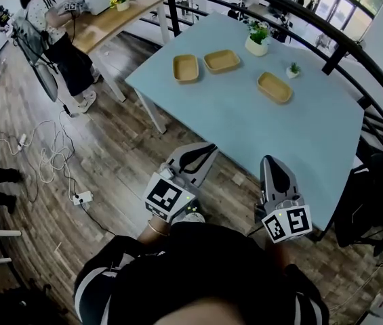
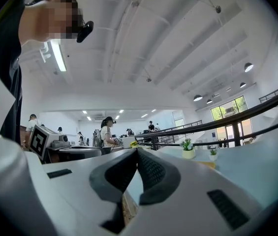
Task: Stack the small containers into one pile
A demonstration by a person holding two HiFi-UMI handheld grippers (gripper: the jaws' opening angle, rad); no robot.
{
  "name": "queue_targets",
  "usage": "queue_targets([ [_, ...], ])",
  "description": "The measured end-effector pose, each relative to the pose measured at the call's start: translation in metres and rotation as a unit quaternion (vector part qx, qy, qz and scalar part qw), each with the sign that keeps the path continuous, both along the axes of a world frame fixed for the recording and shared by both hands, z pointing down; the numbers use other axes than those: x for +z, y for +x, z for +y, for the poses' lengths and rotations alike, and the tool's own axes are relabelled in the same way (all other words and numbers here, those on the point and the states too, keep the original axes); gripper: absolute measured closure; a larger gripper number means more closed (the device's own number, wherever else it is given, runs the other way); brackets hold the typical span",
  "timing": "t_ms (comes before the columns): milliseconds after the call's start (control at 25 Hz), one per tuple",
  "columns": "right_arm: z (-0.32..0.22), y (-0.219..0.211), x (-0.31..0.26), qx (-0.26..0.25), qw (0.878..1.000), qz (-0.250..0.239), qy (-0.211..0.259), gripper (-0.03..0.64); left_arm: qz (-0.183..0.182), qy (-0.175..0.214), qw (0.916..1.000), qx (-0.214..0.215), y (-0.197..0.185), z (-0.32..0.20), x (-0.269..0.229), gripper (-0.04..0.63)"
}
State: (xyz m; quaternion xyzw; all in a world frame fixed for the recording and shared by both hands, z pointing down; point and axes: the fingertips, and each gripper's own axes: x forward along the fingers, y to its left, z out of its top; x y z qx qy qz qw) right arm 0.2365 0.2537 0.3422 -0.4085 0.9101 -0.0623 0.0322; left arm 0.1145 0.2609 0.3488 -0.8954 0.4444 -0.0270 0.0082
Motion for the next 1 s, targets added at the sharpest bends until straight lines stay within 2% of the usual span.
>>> queue_targets([
  [520, -0.061, -0.076, 0.004, 0.031, 0.999, 0.011, -0.014, 0.612, 0.006, -0.013, 0.9999, 0.006, -0.091, -0.065, 0.011, 0.574],
  [1000, -0.094, -0.087, 0.017, 0.053, 0.998, 0.003, -0.042, 0.603, 0.002, -0.032, 0.9994, 0.014, -0.112, -0.093, 0.025, 0.574],
])
